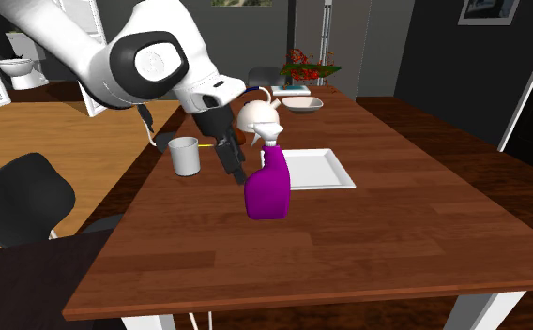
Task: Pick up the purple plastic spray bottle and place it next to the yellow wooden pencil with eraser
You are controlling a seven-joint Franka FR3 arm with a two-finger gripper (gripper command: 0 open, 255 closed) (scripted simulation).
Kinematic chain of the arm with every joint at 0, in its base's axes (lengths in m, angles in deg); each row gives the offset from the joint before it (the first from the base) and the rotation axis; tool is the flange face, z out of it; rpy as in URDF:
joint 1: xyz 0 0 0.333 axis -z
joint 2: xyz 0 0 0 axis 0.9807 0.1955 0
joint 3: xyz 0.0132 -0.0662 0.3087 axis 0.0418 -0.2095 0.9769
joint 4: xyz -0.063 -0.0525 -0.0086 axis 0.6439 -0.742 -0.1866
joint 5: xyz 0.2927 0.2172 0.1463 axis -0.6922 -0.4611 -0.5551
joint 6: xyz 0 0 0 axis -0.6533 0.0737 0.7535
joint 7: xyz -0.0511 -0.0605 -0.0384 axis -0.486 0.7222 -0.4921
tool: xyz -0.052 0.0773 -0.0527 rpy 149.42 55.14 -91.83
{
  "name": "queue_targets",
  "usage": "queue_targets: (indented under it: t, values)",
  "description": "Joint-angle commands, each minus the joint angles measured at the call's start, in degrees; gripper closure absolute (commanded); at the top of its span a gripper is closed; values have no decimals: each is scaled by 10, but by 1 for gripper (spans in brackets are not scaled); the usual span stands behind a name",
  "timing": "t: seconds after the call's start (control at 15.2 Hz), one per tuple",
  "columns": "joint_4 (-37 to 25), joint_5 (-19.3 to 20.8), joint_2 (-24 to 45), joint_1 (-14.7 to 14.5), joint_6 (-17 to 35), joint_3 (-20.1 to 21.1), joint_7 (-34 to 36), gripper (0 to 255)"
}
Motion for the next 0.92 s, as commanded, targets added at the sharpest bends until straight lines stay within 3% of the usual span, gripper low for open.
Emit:
queue_targets:
  t: [0.0,0.33,0.86]
  values:
    - [-12,40,26,-2,10,-6,31,0]
    - [-29,101,69,-11,27,-26,76,0]
    - [-29,101,69,-12,27,-26,76,0]
